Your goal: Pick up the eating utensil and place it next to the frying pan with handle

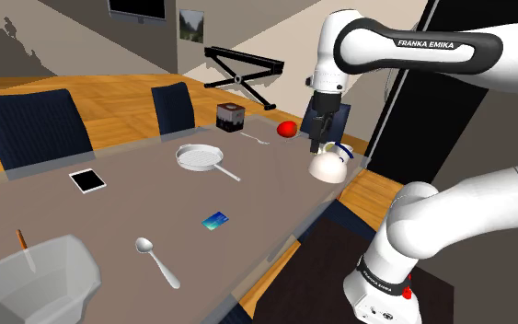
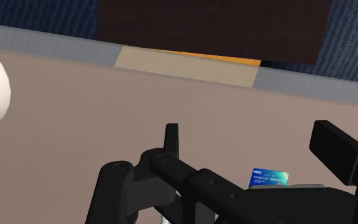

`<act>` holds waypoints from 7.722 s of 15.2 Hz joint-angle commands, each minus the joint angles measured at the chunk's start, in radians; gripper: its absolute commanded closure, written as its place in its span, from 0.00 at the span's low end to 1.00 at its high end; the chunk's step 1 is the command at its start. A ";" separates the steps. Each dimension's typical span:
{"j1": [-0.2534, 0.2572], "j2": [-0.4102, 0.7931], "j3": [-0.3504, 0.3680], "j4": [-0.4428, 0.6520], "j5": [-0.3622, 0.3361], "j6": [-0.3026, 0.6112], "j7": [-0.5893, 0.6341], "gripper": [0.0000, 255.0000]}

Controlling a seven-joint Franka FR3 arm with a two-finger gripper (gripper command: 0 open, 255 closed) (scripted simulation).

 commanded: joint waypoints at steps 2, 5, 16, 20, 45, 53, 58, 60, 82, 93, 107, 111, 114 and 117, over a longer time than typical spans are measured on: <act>0.007 0.001 0.021 -0.017 0.013 0.024 0.026 0.00; 0.030 0.013 0.085 -0.060 0.053 0.099 0.102 0.00; 0.096 0.200 0.329 -0.105 0.146 0.399 0.384 0.00; 0.100 0.317 0.421 -0.075 0.138 0.506 0.497 0.00; 0.289 1.251 0.555 0.534 -0.539 0.686 1.312 0.00; 0.296 1.291 0.534 0.531 -0.570 0.724 1.330 0.00; 0.296 1.291 0.534 0.531 -0.570 0.724 1.330 1.00; 0.296 1.291 0.534 0.531 -0.570 0.724 1.330 1.00; 0.257 1.164 0.591 0.557 -0.468 0.596 1.244 1.00; 0.120 1.014 0.587 0.425 -0.386 0.640 1.083 1.00; -0.115 0.867 0.476 0.238 -0.297 0.790 0.724 1.00; -0.173 0.861 0.436 0.227 -0.283 0.817 0.620 1.00; -0.215 0.866 0.406 0.231 -0.274 0.833 0.544 1.00; -0.256 0.879 0.376 0.246 -0.266 0.845 0.469 1.00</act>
